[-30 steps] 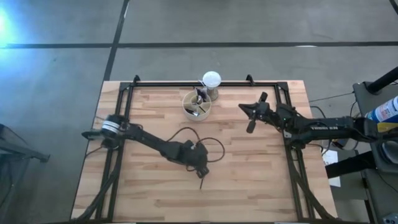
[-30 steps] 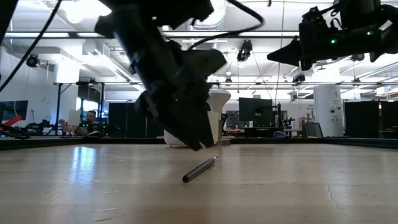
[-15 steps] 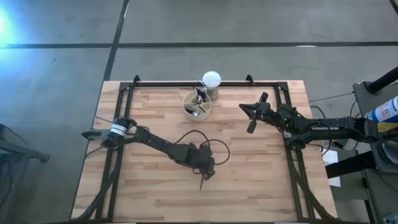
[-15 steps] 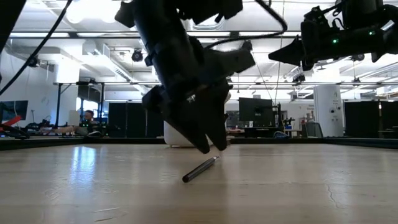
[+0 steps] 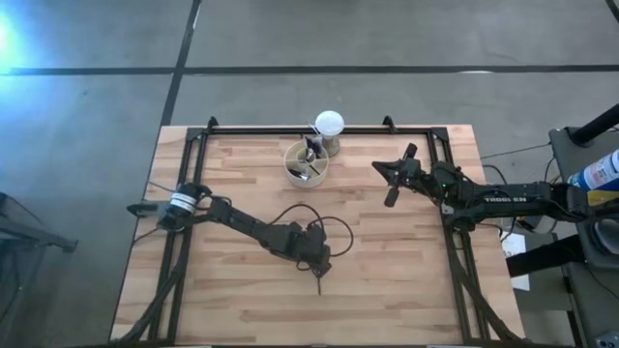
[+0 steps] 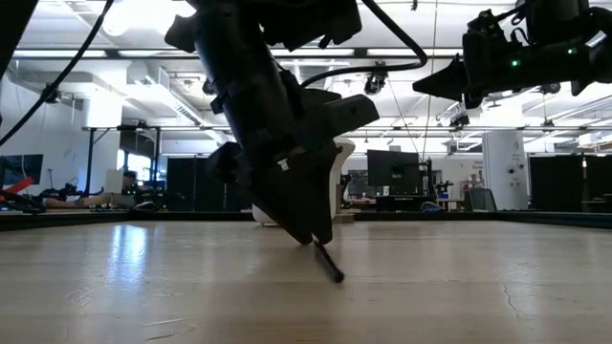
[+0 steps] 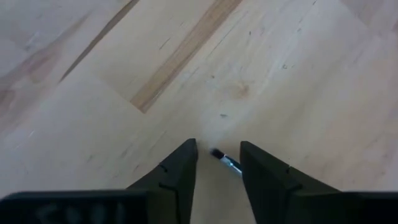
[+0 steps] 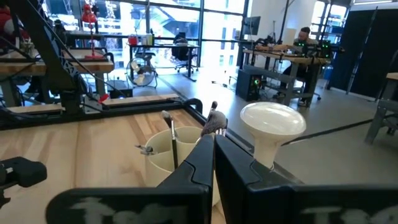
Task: Put items in baskets/containers
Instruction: Put the black eyeshadow brush into the white organizer
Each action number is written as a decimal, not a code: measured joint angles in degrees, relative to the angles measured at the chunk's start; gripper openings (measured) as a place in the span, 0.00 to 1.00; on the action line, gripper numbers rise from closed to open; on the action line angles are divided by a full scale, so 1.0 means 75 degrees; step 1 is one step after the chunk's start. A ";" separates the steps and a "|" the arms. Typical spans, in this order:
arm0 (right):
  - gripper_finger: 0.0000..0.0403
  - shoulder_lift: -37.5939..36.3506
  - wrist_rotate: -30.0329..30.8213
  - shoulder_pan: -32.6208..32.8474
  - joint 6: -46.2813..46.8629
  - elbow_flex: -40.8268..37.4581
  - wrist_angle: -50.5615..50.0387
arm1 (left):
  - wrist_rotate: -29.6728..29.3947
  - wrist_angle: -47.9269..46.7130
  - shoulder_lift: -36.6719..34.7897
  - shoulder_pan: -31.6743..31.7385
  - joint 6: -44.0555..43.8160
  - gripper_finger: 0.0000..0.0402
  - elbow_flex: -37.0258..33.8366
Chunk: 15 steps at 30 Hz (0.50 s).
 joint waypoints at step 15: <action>0.02 0.0006 0.0001 0.0001 -0.0001 0.0000 -0.0009 | -0.0047 -0.0212 -0.0179 -0.0006 0.0775 0.01 -0.0038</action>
